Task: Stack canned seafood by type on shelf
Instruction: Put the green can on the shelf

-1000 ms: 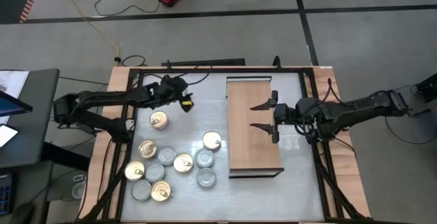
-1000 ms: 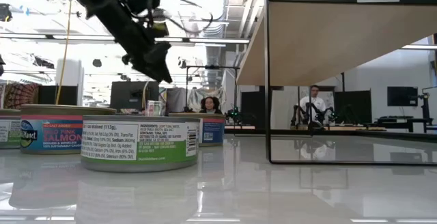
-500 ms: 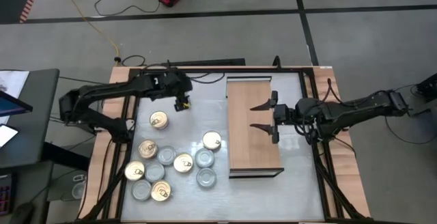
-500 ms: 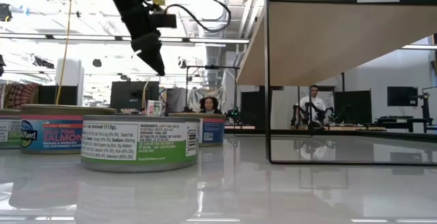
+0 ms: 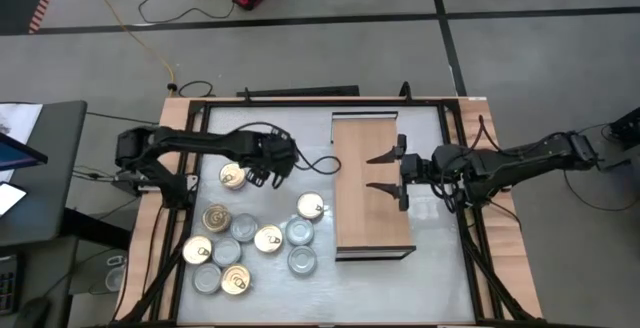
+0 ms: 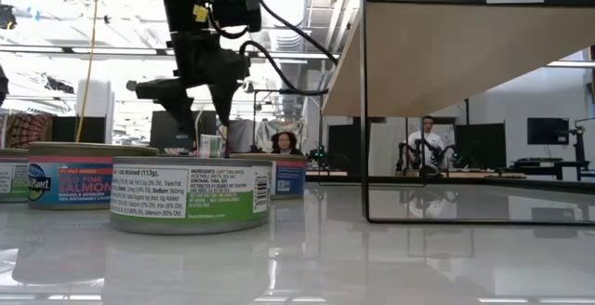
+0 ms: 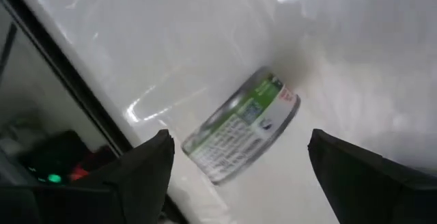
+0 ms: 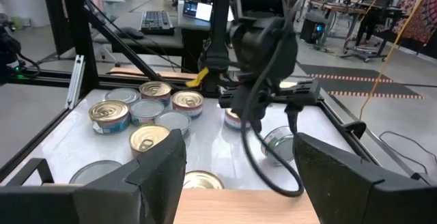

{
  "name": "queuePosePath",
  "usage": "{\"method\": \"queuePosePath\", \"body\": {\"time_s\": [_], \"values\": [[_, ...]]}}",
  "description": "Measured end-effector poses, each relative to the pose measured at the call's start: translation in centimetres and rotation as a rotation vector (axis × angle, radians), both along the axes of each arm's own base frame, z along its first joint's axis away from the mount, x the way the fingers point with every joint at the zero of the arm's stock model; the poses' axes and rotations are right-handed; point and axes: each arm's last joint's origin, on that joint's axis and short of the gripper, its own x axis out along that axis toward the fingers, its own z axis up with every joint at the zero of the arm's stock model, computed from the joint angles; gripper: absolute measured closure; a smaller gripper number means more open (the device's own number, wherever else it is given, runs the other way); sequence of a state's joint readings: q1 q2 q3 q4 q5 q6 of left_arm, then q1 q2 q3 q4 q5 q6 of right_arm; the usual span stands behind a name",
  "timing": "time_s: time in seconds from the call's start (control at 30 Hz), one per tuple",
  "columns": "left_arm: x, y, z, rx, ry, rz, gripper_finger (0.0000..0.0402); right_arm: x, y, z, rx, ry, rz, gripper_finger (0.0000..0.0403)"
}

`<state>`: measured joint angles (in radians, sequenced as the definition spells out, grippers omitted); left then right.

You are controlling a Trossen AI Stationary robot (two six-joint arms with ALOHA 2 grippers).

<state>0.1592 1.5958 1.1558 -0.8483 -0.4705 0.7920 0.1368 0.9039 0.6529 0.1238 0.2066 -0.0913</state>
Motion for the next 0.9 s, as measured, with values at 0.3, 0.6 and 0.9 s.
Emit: {"method": "queuePosePath", "body": {"time_s": [0.3, 0.6, 0.9], "values": [[2.3, 0.3, -2.6, 0.008, 0.215, -0.086, 0.0081, 0.0, 0.3, -0.1, 0.062, -0.002, 0.007, 0.0108], [2.4, 0.4, -3.1, 0.029, 0.295, -0.116, 0.0195, -0.2, 1.1, -0.2, 0.061, 0.012, 0.045, 0.0108], [1.6, 1.0, -3.1, -0.013, 0.331, -0.061, 0.0274, -0.2, 1.1, -0.2, 0.072, 0.010, 0.043, 0.0108]]}}
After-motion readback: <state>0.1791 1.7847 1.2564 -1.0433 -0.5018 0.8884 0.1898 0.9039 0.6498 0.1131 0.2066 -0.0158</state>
